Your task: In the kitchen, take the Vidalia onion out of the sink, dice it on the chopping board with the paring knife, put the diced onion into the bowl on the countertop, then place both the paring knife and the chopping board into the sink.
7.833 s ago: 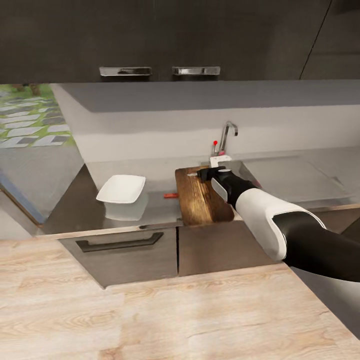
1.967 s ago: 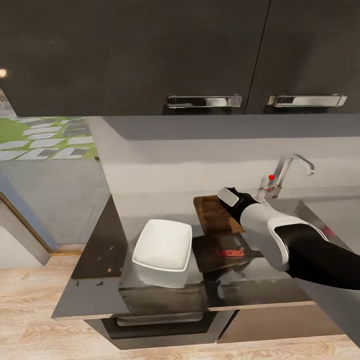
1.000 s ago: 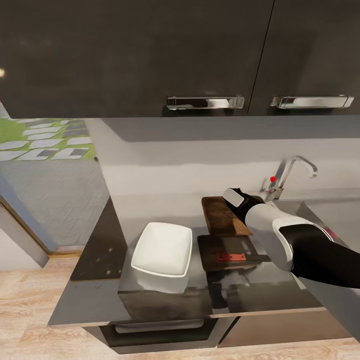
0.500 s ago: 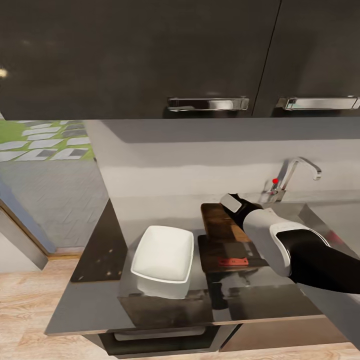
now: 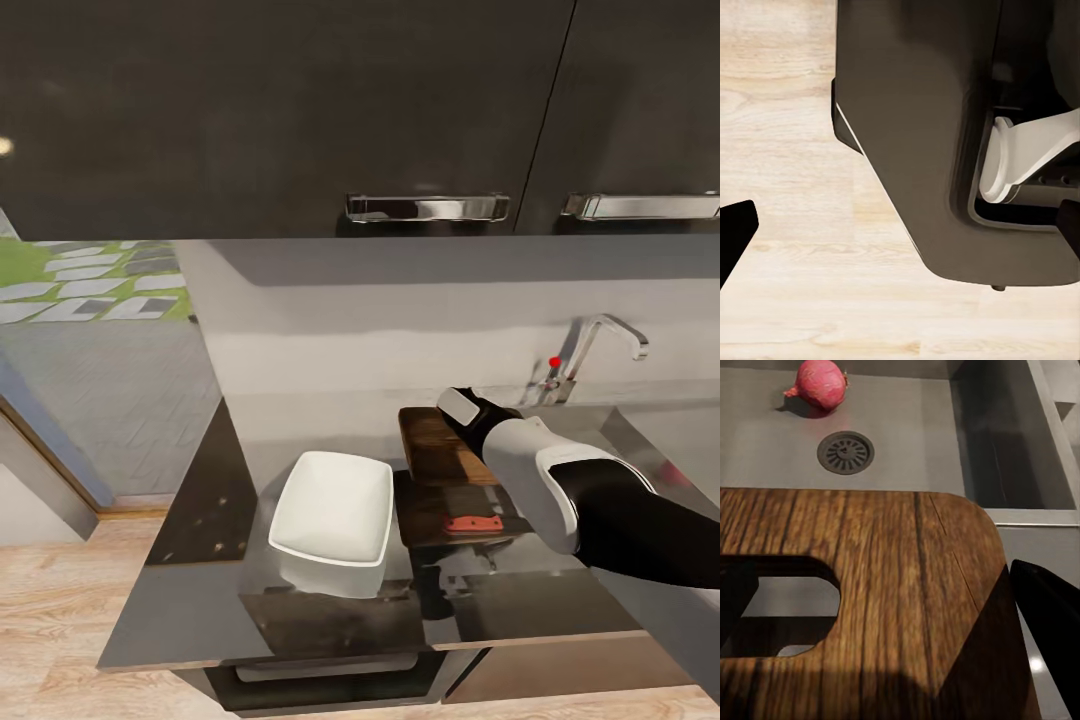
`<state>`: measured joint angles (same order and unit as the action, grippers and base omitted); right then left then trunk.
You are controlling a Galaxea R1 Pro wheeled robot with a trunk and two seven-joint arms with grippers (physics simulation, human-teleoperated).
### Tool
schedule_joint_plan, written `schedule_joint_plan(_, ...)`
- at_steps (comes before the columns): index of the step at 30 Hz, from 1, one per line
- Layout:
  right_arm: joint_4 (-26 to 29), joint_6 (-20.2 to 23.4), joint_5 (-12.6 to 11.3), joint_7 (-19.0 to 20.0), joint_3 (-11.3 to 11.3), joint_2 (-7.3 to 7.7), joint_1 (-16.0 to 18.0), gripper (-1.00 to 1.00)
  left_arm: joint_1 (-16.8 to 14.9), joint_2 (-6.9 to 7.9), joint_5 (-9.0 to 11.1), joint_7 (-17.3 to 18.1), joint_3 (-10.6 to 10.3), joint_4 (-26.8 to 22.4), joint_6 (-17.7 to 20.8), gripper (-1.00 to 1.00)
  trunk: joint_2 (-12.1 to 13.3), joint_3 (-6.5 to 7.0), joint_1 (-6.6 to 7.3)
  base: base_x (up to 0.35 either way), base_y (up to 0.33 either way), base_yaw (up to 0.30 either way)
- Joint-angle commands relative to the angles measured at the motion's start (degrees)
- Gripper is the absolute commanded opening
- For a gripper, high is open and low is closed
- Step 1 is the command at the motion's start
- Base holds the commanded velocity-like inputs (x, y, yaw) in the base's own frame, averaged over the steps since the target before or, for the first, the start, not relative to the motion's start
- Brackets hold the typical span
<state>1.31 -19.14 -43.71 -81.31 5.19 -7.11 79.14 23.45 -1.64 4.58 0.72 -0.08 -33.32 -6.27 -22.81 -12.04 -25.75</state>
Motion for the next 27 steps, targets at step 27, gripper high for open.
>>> schedule_joint_plan(27,0.02,-0.37,-0.65,0.50,0.52,-0.03,-2.67,-1.00,0.02,-0.03,0.43,0.08,-0.01,0.27,-0.07,1.00,-0.11,-1.74,-0.04,0.000,0.000,0.000)
